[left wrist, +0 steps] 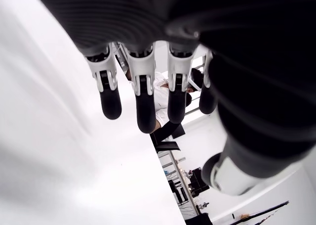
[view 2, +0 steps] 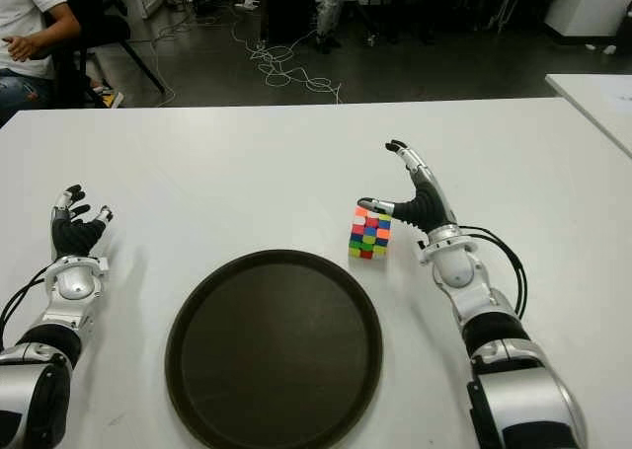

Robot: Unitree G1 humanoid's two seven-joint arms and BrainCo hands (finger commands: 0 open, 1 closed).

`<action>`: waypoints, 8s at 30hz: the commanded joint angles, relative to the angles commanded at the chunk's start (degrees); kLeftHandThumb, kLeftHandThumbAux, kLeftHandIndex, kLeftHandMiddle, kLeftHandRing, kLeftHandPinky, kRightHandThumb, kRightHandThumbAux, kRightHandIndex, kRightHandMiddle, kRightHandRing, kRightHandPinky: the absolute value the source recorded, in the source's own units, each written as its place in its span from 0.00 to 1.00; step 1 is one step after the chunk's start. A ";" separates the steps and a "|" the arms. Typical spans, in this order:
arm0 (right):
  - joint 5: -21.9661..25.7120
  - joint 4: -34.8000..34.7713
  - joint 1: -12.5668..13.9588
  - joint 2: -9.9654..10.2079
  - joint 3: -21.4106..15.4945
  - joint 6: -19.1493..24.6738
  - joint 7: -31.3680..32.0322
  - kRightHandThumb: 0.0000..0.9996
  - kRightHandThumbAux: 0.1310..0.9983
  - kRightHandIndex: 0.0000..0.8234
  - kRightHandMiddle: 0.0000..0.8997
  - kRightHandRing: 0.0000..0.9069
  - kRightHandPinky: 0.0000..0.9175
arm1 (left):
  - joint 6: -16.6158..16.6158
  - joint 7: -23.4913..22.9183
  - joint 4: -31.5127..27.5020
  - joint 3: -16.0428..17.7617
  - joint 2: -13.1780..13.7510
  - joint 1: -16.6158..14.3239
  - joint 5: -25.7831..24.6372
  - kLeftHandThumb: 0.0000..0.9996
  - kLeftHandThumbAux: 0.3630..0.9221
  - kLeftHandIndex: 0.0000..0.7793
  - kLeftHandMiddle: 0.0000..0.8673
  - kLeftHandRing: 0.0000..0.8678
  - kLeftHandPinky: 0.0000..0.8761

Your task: Pick up the Rubik's Cube and put it in the plate

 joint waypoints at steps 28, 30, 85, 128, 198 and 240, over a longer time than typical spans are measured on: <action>-3.30 -2.92 0.17 -3.01 3.40 3.28 0.43 0.00 0.51 0.03 0.06 0.12 0.24 | -0.11 1.12 -0.43 -0.59 -0.45 0.12 0.47 0.02 0.63 0.17 0.17 0.15 0.10; -3.75 -3.16 0.20 -3.25 3.69 3.83 0.20 0.00 0.53 0.03 0.07 0.13 0.25 | -0.10 1.25 -0.46 -0.60 -0.53 0.10 0.46 0.02 0.63 0.17 0.16 0.15 0.10; -14.25 -9.66 -1.97 -9.46 13.83 4.97 8.97 0.00 0.52 0.00 0.03 0.07 0.11 | 0.71 4.12 -1.20 -2.38 -1.40 0.01 2.39 0.00 0.60 0.14 0.15 0.14 0.09; -17.63 -14.72 -2.55 -8.11 17.76 9.02 9.14 0.00 0.58 0.01 0.03 0.04 0.05 | 1.60 4.05 -1.43 -2.14 -1.32 0.05 2.23 0.00 0.63 0.13 0.15 0.14 0.10; -17.31 -13.44 -1.29 -9.17 16.99 11.31 7.76 0.00 0.50 0.00 0.01 0.02 0.04 | 0.39 2.92 -1.60 -1.29 -0.92 0.41 2.01 0.00 0.64 0.16 0.16 0.15 0.12; -17.24 -10.48 -0.81 -7.16 17.92 8.57 6.56 0.00 0.54 0.02 0.05 0.07 0.05 | -0.37 3.10 -1.62 -1.57 -0.76 0.69 2.58 0.00 0.61 0.18 0.16 0.15 0.10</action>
